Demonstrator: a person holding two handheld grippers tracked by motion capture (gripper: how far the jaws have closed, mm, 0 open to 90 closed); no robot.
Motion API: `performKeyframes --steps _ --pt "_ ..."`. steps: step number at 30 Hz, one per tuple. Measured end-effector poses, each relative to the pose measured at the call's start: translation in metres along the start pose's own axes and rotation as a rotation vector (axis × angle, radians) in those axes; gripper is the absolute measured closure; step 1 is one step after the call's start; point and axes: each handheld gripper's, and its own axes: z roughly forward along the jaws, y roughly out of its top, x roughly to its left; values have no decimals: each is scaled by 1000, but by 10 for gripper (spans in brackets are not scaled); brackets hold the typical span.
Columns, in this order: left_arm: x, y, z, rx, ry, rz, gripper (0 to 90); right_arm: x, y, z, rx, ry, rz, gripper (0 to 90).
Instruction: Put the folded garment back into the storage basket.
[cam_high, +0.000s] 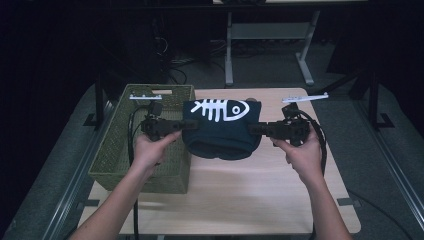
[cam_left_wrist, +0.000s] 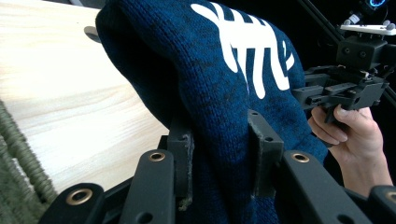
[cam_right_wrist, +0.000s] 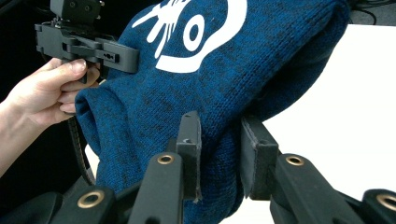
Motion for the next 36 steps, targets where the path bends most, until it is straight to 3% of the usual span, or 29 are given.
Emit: performKeyframes --steps 36 --pt "19 -1 -45 -13 55 -21 665 20 21 42 28 40 -37 718"
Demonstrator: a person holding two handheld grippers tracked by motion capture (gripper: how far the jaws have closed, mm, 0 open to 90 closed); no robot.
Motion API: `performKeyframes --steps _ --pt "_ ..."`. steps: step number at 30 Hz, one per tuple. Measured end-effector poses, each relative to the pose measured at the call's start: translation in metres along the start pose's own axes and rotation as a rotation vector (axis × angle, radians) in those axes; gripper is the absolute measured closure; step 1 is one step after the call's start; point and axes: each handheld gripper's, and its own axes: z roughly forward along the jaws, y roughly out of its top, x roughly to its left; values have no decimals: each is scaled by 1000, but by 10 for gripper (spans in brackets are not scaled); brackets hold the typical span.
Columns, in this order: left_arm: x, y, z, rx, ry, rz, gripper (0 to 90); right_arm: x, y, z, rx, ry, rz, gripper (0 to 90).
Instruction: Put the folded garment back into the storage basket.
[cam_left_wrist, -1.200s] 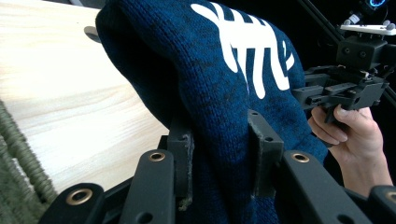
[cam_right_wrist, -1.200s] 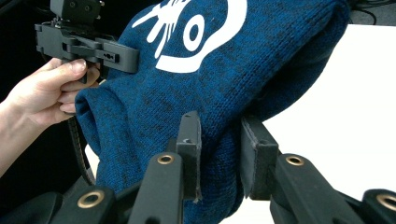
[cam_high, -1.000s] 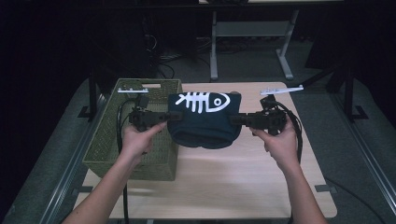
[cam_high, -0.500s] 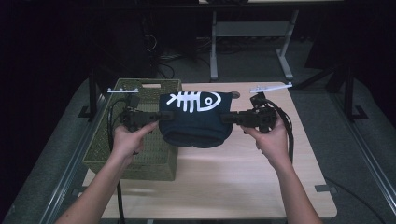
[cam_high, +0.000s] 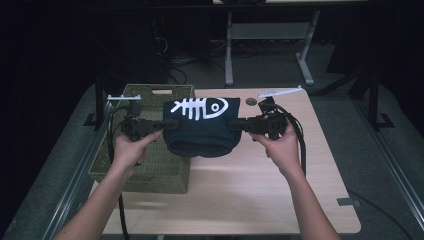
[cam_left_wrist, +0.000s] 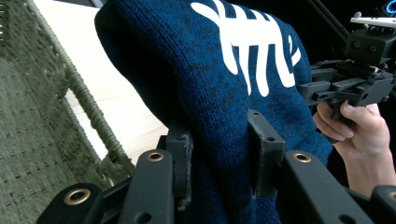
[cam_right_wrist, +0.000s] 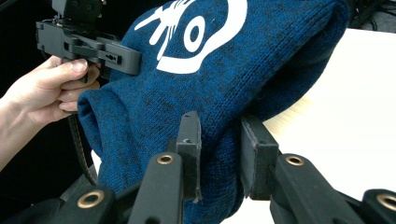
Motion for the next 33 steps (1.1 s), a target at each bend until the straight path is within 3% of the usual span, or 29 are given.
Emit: performKeyframes --steps 15,33 --pt "12 -4 -22 -20 21 -27 661 8 9 23 11 21 -21 718" --pt "36 -13 -58 -51 72 -64 661 19 17 68 31 46 -20 718"
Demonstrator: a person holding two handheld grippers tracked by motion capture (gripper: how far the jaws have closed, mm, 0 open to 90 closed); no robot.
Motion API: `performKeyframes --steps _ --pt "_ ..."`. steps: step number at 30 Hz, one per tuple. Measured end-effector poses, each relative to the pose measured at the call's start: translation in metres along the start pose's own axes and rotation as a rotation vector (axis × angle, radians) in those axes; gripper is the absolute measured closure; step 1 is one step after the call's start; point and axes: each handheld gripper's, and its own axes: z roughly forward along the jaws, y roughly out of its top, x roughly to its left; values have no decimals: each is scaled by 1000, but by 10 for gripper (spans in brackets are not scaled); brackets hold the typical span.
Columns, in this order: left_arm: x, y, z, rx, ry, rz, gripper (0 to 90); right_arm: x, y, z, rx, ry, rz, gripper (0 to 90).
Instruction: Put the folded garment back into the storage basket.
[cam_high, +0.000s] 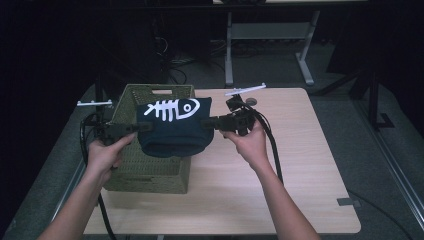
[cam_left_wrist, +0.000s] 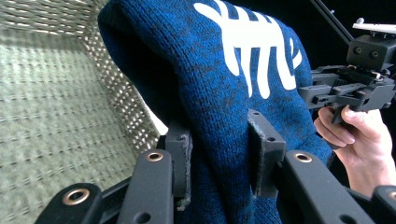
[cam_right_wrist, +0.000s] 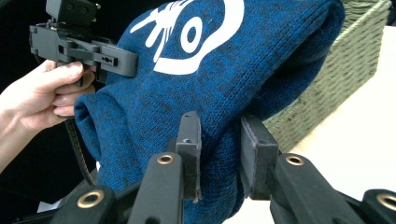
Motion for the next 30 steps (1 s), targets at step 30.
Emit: performKeyframes --steps 30 --pt "21 -5 -31 -32 58 -47 654 9 5 45 25 42 7 715"
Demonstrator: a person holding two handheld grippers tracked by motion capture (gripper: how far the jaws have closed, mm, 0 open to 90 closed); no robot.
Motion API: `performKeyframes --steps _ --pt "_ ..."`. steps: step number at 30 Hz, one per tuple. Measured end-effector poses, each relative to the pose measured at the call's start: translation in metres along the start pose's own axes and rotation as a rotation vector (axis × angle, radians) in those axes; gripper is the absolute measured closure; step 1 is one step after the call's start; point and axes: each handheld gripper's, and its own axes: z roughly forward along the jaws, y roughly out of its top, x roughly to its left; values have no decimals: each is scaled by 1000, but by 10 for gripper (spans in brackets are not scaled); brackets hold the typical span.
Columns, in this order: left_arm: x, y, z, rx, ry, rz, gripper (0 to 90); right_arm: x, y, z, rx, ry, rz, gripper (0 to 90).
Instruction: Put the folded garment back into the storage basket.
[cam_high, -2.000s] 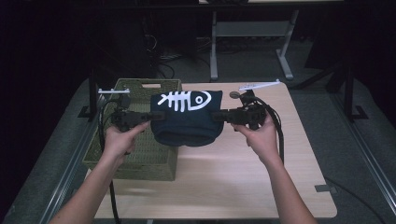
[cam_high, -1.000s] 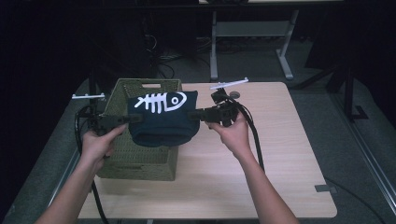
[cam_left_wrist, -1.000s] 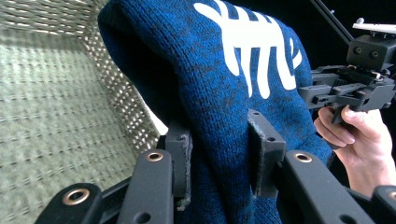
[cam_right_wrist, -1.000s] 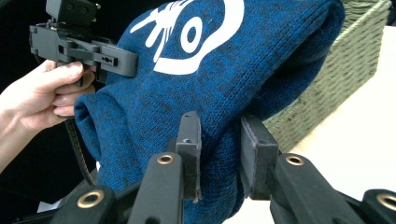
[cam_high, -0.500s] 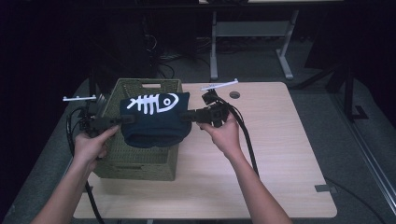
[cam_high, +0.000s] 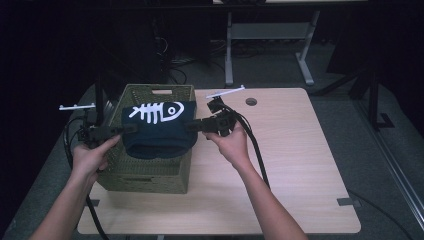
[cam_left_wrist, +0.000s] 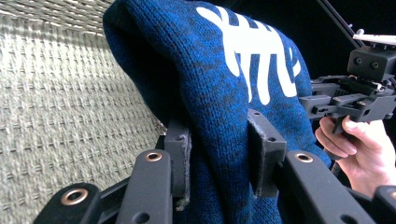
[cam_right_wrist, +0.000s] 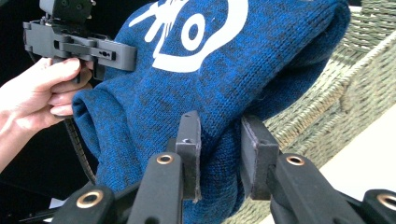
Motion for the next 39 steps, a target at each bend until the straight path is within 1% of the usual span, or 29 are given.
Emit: performKeyframes --steps 5,8,15,24,30,33,39 --pt "5 -2 -4 -3 11 -6 654 1 1 7 10 -2 3 716" --pt "9 -3 -6 -3 19 -16 654 1 1 13 15 -1 10 715" --pt "17 -5 -11 -7 35 -26 654 3 0 24 24 19 7 716" --pt "27 -7 -18 -13 65 -41 643 8 -1 39 32 21 6 715" --pt "34 -7 -22 -13 92 -54 644 10 -2 51 43 27 10 715" --pt "36 -7 -23 -17 105 -57 645 10 -2 58 61 24 3 715" --pt "42 -9 -23 -3 137 -62 645 10 -2 68 69 16 1 715"
